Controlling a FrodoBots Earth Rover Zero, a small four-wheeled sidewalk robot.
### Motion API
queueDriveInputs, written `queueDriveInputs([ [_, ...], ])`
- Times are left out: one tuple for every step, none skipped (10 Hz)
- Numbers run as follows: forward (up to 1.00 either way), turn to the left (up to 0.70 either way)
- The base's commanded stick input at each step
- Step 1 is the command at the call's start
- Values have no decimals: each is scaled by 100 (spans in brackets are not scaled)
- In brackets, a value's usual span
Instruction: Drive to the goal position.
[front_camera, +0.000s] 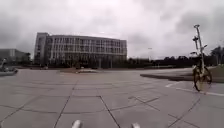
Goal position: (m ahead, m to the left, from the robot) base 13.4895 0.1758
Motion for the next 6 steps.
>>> queueDriveInputs([
  [100,-10],
  [100,-16],
  [100,0],
  [100,0],
  [100,-4],
  [100,-16],
])
